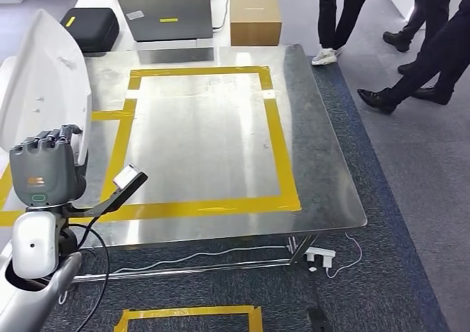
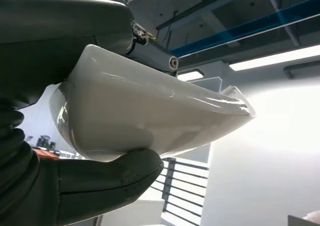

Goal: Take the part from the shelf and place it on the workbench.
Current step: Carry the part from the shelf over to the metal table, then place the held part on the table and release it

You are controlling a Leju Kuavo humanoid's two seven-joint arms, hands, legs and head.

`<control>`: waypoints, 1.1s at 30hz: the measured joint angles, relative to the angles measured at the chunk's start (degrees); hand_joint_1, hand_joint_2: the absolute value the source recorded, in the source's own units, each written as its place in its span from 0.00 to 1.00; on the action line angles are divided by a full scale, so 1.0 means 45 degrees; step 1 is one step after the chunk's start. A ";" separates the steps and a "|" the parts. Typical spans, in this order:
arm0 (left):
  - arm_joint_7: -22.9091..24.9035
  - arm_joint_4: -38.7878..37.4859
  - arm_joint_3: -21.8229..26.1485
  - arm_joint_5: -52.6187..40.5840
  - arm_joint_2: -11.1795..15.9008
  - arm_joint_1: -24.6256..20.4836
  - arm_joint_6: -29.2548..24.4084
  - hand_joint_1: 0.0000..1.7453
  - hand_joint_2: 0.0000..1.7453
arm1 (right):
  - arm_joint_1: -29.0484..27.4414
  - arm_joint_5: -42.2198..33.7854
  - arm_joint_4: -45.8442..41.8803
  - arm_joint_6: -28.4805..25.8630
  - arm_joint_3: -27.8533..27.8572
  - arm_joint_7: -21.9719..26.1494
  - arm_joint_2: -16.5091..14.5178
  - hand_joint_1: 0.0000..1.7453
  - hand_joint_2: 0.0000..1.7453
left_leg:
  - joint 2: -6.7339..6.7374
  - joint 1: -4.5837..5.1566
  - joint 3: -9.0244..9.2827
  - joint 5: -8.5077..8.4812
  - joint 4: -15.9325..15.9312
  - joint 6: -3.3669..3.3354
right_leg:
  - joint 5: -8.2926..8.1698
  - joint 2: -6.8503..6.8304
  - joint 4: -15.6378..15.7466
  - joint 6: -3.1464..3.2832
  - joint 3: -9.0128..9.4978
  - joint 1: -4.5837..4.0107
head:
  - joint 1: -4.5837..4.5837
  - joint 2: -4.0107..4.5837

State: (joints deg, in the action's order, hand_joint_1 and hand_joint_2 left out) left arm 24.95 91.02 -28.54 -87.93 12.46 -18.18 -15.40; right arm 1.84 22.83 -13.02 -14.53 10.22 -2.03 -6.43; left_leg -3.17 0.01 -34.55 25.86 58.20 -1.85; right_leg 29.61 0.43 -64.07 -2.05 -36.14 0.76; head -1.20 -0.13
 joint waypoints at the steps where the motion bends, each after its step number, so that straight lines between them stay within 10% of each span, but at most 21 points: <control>1: -0.0004 -0.0010 -0.0006 0.0000 -0.0010 -0.0008 -0.0002 1.00 1.00 | 0.0026 -0.0001 -0.0001 0.0030 0.0033 0.0044 0.0000 0.00 1.00 | -0.0070 0.0010 -0.0013 0.0034 0.0045 0.0048 | -0.0270 0.0064 0.0718 0.0052 0.0322 -0.0003 | -0.0001 0.0000; 33: -0.0710 -0.2509 0.0045 0.0002 -0.0096 -0.0974 0.0033 1.00 1.00 | 0.0102 0.1830 -0.0006 0.1036 0.0733 0.0000 -0.0168 0.00 1.00 | -0.0118 0.0050 0.0004 0.0043 0.0004 0.0257 | -0.0306 0.0220 0.1330 0.0181 0.0686 0.0004 | 0.0014 0.0000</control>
State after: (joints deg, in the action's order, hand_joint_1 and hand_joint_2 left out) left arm 21.75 79.73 -28.34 -87.92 12.03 -22.57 -15.26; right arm 2.30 31.06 -13.05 -9.87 13.52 -2.03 -7.18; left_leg -3.70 0.23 -34.53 26.06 58.22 -0.70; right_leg 28.23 1.42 -58.08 -1.24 -33.06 0.78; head -1.14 -0.13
